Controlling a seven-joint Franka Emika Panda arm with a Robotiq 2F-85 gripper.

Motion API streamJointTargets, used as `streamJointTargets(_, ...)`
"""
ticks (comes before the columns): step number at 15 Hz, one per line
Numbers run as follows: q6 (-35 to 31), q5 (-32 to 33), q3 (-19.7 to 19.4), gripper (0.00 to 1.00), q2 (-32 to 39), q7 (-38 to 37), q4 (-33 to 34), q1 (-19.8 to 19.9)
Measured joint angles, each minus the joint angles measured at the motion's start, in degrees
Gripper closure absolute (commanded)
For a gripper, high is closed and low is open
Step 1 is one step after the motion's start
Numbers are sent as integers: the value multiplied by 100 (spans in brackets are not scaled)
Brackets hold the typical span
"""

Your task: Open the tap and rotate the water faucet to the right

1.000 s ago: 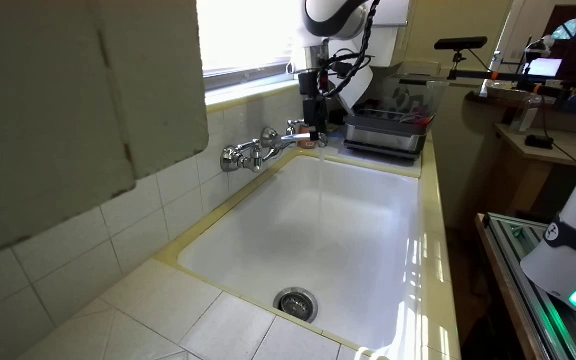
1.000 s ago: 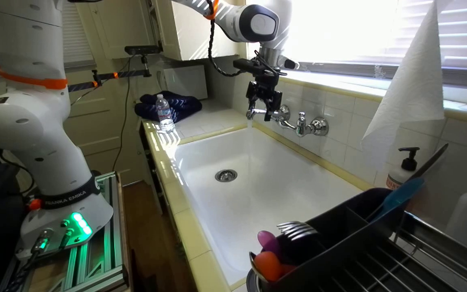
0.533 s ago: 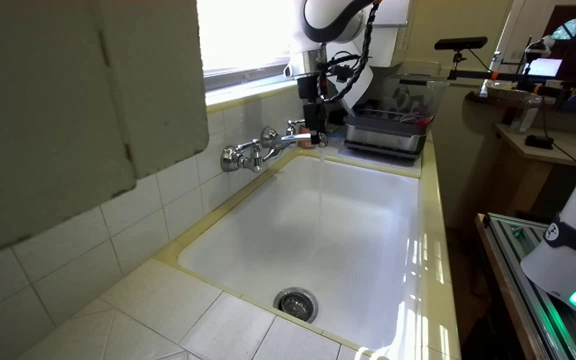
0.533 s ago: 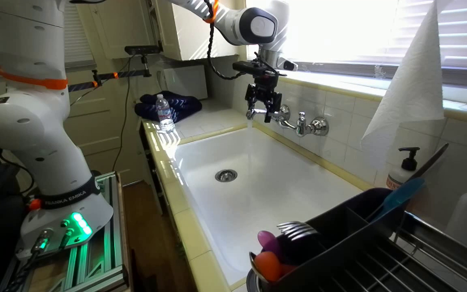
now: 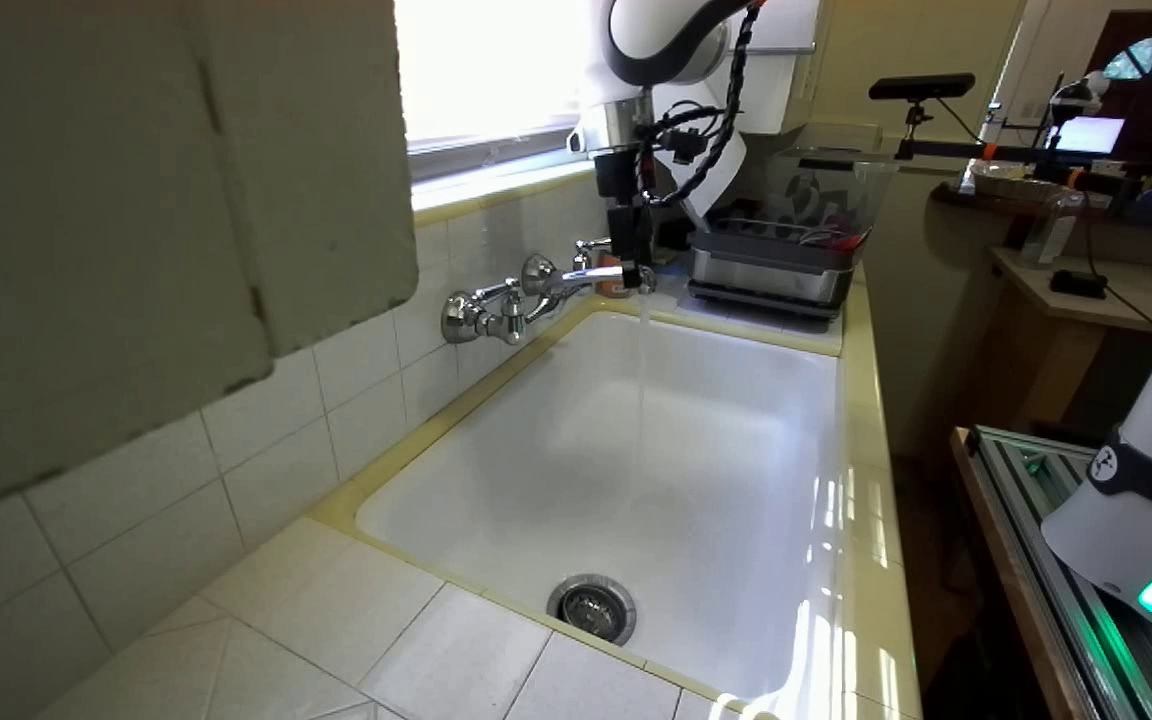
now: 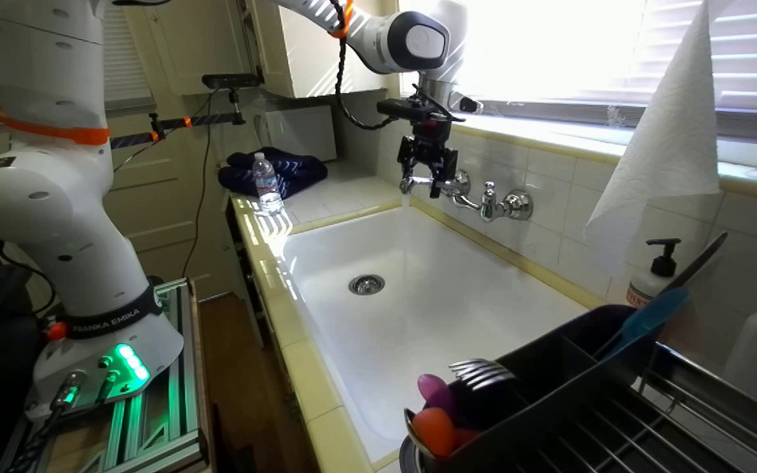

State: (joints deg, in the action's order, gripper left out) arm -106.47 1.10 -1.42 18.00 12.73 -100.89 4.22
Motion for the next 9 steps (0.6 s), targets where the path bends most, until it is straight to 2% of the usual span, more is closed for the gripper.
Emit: streamJointTargets(9, -344, 44, -194, 0, -184, 58, -270, 126)
